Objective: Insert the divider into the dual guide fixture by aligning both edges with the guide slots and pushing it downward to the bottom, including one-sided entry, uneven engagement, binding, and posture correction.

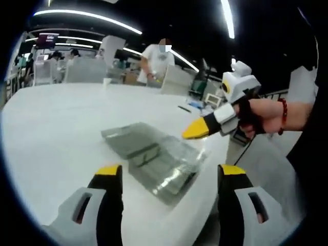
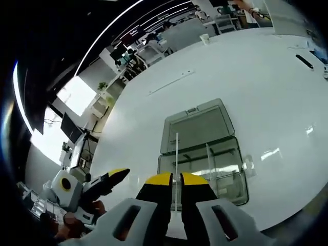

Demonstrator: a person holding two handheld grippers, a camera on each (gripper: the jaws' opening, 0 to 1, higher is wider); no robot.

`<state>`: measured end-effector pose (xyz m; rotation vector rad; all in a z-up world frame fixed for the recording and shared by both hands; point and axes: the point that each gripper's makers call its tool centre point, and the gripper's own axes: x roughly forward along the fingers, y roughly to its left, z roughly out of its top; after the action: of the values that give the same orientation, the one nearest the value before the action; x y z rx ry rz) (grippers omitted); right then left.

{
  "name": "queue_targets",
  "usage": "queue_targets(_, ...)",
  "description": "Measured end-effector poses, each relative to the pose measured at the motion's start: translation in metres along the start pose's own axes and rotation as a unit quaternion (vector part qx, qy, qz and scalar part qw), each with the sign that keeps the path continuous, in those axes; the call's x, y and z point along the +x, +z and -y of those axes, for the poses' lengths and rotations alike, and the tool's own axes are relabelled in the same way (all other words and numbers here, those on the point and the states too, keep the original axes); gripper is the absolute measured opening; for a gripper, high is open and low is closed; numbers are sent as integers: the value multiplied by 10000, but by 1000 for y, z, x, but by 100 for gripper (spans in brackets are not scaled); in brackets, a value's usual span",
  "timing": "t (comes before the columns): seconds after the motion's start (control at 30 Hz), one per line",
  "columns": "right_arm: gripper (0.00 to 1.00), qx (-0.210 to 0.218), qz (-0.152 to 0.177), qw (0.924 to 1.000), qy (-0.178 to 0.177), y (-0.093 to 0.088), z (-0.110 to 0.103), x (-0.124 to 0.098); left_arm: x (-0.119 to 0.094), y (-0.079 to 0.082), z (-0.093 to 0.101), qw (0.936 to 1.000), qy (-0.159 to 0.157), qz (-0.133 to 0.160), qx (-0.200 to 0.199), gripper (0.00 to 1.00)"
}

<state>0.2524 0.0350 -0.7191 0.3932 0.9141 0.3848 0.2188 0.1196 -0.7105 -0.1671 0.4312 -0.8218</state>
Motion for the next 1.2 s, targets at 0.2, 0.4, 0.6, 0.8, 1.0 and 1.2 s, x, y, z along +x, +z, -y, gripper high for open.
queue_targets(0.2, 0, -89, -129, 9998, -83, -4, 1, 6, 2, -5, -6, 10000, 0, -68, -55, 74)
queue_targets(0.4, 0, -138, -174, 9996, -179, -6, 3, 8, 4, -5, -8, 9999, -37, -42, -124, 73)
queue_targets(0.6, 0, -233, -254, 9991, -238, -8, 4, 13, 3, -4, -11, 9999, 10, -12, -145, 73)
queue_targets(0.8, 0, -280, -328, 9988, -229, -12, 4, 16, -1, -4, -14, 9998, 75, 44, -200, 73)
queue_targets(1.0, 0, -387, -384, 9981, -280, -13, 4, 18, -2, -4, -15, 9996, 86, 68, -243, 73)
queue_targets(1.2, 0, -581, -556, 9960, -391, -15, 4, 21, -3, -4, -17, 9997, 103, 51, -229, 73)
